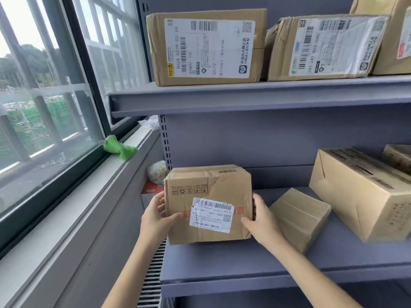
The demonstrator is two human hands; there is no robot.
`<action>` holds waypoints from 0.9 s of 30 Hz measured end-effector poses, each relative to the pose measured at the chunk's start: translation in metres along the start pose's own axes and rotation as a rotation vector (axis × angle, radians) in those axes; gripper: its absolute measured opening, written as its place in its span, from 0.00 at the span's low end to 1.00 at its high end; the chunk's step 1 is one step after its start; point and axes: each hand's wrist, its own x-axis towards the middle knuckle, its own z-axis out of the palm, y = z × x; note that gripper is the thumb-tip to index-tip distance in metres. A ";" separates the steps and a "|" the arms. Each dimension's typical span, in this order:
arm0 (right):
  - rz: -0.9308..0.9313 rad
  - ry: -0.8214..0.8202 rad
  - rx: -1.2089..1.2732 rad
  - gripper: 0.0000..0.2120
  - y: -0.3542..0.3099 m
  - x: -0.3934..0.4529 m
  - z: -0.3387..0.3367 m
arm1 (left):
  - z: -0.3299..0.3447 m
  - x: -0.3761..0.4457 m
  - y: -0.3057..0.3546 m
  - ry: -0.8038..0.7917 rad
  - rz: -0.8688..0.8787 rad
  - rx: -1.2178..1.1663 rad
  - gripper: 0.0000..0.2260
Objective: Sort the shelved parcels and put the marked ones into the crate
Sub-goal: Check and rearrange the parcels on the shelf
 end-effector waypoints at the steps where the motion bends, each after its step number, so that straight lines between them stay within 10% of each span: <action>1: 0.014 0.000 -0.039 0.18 0.000 -0.002 0.003 | 0.001 -0.001 -0.005 -0.002 -0.007 -0.008 0.27; 13: 0.190 -0.037 -0.115 0.17 0.003 -0.011 0.028 | 0.012 0.003 -0.040 -0.021 -0.005 0.045 0.21; 27: -0.017 -0.048 -0.104 0.31 0.024 -0.029 -0.028 | 0.040 -0.035 -0.040 0.134 -0.054 0.094 0.15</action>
